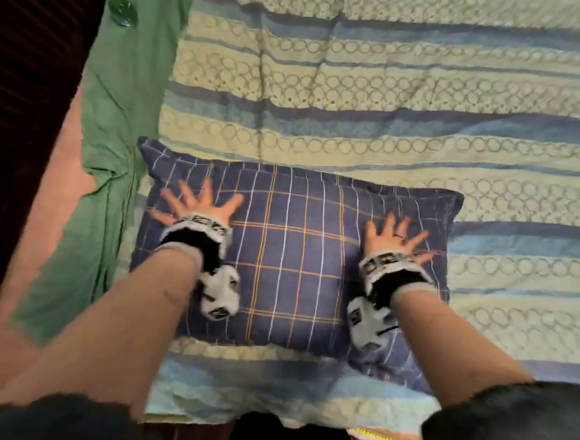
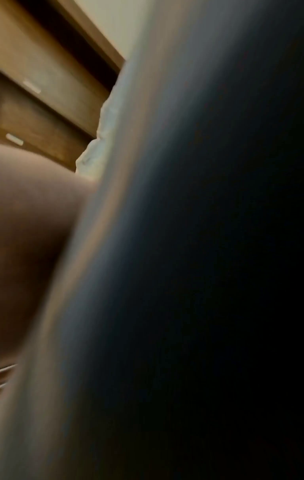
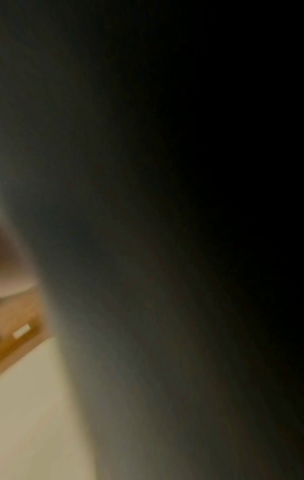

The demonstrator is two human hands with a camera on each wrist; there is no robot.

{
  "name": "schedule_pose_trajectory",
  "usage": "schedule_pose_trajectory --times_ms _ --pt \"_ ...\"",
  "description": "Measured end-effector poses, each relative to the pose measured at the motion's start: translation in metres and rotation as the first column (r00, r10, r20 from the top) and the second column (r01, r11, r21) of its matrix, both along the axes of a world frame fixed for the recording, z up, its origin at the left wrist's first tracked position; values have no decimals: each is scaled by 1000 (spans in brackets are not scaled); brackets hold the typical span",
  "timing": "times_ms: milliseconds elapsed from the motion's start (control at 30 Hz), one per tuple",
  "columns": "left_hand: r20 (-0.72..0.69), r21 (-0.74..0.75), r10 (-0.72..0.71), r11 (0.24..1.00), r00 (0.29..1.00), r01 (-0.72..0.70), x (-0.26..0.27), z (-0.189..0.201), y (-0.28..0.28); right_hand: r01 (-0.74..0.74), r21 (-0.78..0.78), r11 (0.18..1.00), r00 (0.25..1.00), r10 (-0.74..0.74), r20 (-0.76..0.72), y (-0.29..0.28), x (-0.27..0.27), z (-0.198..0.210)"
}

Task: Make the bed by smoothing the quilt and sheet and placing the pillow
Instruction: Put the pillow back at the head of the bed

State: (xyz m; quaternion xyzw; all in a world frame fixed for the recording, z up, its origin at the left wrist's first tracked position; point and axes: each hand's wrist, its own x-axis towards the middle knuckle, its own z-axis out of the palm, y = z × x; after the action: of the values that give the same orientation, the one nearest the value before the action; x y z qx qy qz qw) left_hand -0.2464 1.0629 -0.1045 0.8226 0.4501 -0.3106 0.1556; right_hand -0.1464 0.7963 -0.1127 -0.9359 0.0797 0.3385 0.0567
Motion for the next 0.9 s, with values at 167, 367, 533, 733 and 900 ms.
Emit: schedule_pose_trajectory --times_ms 167,367,533,733,900 --pt "317 76 337 923 887 -377 -63 9 54 197 171 965 944 -234 231 -9 24 49" --pt "571 74 174 962 802 -261 -72 39 4 -126 473 872 786 -203 584 50 -42 101" --pt "806 320 -327 942 492 103 -72 77 -70 -329 494 805 594 -230 771 38 -112 101" --pt "337 348 -636 769 694 536 -122 -23 -58 -273 137 952 959 258 119 9 -127 1" --pt "531 328 -375 918 760 224 -81 34 -61 -193 351 916 823 -43 566 30 -107 55"
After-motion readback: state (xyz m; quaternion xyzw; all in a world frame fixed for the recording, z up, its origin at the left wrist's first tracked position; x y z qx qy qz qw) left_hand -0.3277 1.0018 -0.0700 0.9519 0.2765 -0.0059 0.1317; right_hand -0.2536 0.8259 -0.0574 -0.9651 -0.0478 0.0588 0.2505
